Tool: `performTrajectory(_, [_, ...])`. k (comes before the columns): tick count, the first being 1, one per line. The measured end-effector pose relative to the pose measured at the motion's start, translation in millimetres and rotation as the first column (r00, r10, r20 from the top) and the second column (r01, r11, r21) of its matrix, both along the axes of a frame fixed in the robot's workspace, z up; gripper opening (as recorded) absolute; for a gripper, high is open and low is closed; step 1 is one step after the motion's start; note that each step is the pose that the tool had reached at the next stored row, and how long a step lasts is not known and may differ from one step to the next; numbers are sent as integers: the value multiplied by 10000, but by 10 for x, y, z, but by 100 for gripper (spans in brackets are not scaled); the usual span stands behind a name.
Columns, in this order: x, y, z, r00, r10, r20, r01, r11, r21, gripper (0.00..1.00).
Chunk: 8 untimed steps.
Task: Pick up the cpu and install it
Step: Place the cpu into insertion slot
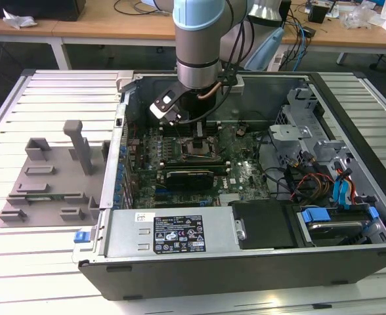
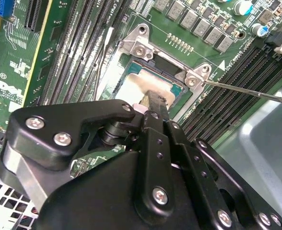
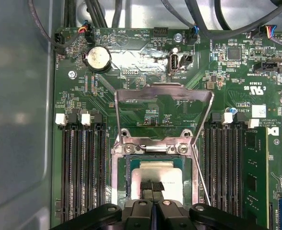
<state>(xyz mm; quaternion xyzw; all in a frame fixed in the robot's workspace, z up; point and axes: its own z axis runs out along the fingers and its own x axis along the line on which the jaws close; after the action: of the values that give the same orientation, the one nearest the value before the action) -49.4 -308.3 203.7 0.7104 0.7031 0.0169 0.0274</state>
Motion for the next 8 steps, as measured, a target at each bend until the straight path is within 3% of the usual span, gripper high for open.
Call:
performTrajectory(3, [0,0,-1,9990,-444,1,444,9990,1,11])
performTrajectory(8, [0,0,-1,9982,-597,-1,597,9982,-2,11])
